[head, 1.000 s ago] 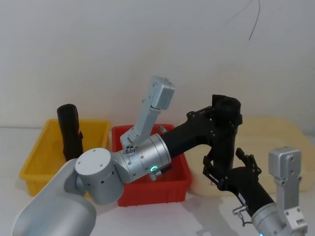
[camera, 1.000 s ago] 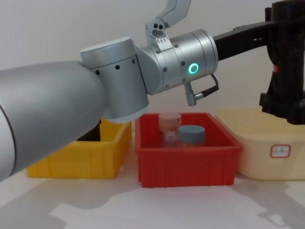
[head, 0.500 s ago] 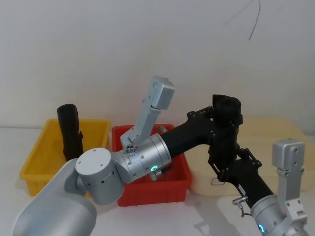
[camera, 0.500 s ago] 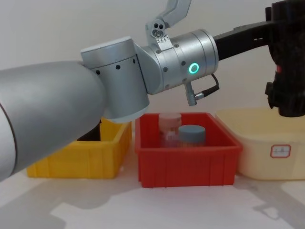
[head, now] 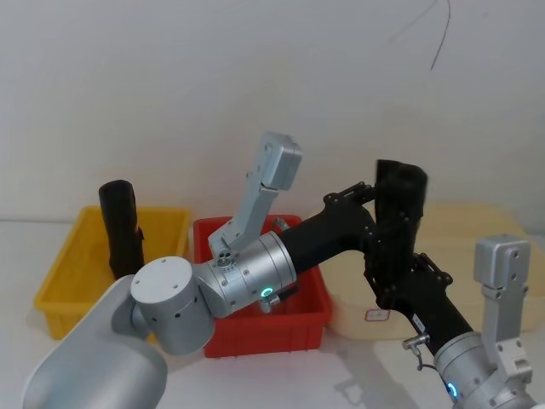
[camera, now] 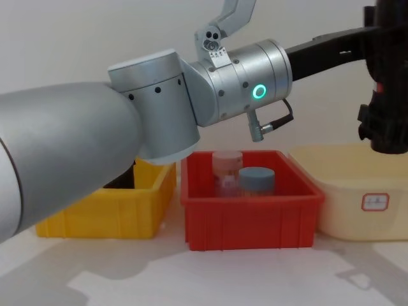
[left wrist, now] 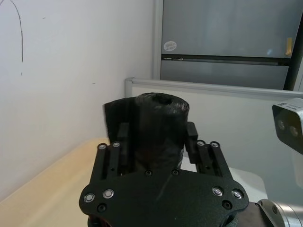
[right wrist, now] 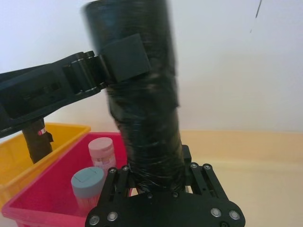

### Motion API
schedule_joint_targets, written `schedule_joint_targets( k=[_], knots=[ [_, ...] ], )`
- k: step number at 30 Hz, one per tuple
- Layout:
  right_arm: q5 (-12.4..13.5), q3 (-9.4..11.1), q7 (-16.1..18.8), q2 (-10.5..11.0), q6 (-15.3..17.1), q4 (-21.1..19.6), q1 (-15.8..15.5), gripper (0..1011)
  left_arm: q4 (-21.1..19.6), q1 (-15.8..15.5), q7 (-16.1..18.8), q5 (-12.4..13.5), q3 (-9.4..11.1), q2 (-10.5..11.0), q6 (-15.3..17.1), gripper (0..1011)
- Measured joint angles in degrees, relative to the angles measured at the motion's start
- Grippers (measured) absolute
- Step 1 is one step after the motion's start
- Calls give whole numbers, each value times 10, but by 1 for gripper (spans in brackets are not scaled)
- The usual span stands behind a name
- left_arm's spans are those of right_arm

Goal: Pick up the garbage bag with the one hand and transfer it to the other hand.

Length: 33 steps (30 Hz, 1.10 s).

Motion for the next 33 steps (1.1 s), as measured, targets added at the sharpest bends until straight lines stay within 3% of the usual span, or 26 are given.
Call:
schedule_joint_targets(
  k=[7,13,23,33],
  knots=[
    [2,5,3,-4,-1,2,0,517,0,0,0,0,0,0,0,873],
    [7,15,3,-8,4,6,1,517,0,0,0,0,0,0,0,998],
    [11,37,-1,-5,28,40,31,517,0,0,0,0,0,0,0,1001],
    [9,54,-2,1,48,115,99,517,0,0,0,0,0,0,0,1001]
  ],
)
